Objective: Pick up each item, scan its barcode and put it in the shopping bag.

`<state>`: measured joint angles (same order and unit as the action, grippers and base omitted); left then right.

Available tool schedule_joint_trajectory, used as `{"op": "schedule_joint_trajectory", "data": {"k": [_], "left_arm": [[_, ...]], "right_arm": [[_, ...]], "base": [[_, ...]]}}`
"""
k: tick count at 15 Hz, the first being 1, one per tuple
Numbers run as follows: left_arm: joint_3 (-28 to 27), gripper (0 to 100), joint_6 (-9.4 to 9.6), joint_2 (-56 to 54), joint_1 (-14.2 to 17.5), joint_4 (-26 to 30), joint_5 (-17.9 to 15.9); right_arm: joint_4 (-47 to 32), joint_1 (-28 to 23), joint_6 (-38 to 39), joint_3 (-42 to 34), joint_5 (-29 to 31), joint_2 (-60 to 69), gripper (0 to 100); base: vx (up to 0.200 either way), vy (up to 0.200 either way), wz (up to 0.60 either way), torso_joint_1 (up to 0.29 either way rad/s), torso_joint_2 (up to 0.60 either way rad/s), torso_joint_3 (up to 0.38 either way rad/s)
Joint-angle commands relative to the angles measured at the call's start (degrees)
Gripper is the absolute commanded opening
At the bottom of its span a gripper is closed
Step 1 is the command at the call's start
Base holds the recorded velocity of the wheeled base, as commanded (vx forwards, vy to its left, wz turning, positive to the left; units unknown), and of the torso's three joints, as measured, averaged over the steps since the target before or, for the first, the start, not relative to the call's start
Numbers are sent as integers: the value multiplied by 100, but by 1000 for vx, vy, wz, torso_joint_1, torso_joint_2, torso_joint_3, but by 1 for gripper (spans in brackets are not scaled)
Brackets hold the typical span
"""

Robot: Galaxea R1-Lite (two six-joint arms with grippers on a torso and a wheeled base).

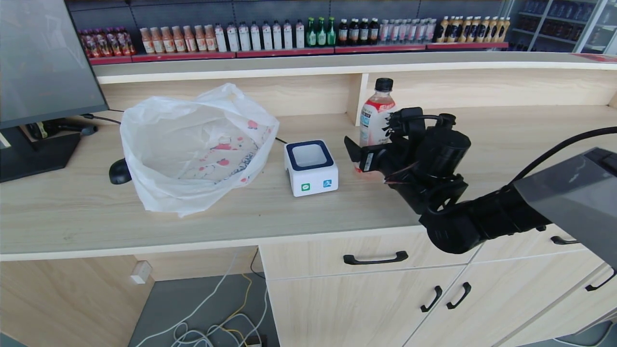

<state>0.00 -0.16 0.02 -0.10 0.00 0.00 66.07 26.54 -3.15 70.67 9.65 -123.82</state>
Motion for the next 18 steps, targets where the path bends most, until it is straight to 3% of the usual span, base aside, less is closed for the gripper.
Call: {"op": "schedule_joint_trajectory", "data": {"k": [1,11,12,18], "left_arm": [[0,100,-2,-2,1,0,0],[0,100,-2,-2,1,0,0],[0,100,-2,-2,1,0,0],[0,100,-2,-2,1,0,0]], "right_arm": [[2,0,-2,96,1,-72,100],[-7,-17,7,290,1,-178,100],[-7,-17,7,290,1,-178,0],[2,-35,112,334,10,-169,0]], "base": [[0,0,0,0,0,0],[0,0,0,0,0,0],[0,0,0,0,0,0],[0,0,0,0,0,0]]}}
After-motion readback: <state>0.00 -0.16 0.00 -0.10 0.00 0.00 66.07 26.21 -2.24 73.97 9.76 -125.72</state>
